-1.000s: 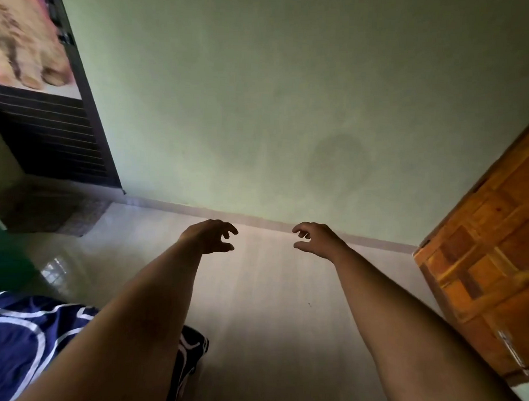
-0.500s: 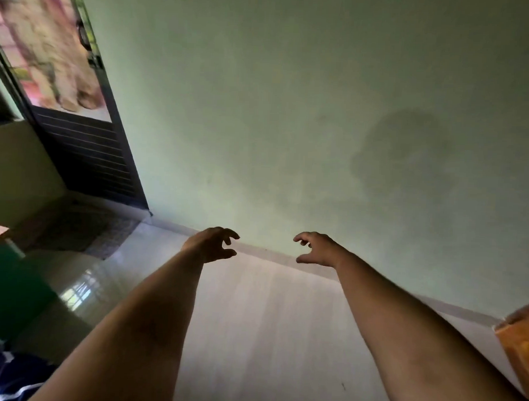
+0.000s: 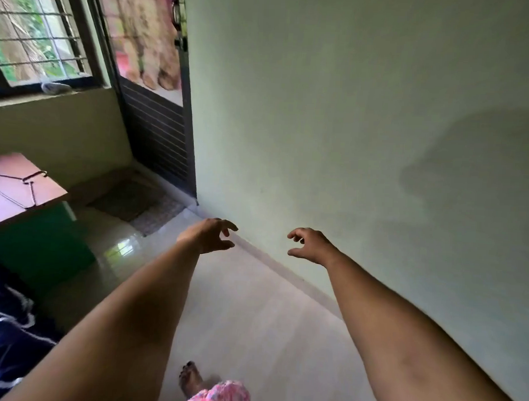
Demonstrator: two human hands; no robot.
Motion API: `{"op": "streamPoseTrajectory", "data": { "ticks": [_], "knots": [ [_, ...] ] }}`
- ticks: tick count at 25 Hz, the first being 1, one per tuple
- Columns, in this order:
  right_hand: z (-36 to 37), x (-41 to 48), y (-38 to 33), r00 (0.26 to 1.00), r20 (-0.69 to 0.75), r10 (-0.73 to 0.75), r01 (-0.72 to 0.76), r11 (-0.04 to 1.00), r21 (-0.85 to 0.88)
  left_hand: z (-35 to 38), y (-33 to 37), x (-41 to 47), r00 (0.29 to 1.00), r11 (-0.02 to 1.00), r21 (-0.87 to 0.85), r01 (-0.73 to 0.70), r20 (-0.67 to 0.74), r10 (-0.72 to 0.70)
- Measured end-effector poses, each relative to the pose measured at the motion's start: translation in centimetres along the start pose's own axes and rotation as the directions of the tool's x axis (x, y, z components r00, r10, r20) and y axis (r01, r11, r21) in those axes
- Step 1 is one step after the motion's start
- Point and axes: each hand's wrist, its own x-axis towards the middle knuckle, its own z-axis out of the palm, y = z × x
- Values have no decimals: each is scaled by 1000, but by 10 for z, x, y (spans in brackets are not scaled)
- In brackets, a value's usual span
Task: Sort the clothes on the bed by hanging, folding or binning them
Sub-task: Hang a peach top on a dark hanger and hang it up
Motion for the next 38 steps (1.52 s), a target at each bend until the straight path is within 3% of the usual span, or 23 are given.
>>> {"op": "streamPoseTrajectory", "data": {
  "ticks": [9, 14, 22, 27, 30, 33, 35, 38],
  "knots": [
    [-2, 228, -162, 975, 118, -187, 203, 969, -139, -96, -180, 83, 971, 974, -62, 219, -86, -224],
    [47, 313, -269, 887, 296, -355, 416, 891, -180, -130, -284, 57, 901, 899, -159, 407, -89, -424],
    [127, 406, -460, 698, 439, -565, 653, 755, -66, -174, -415, -37, 682, 694, -272, 667, -154, -715],
    [176, 446, -585, 465, 538, -703, 831, 556, 9, -197, -473, -94, 406, 485, -411, 772, -268, -874],
    [199, 456, -661, 309, 570, -761, 910, 411, 55, -219, -490, -129, 196, 330, -473, 817, -311, -930],
    [220, 449, -719, 60, 585, -809, 997, 76, 4, -227, -493, -156, -38, 188, -543, 818, -378, -925],
    [236, 441, -741, -99, 576, -811, 989, -143, -32, -220, -487, -165, -117, 135, -522, 842, -421, -899],
    [270, 419, -763, -240, 591, -770, 951, -309, -16, -208, -468, -183, -223, -1, -482, 876, -404, -887]
  ]
}}
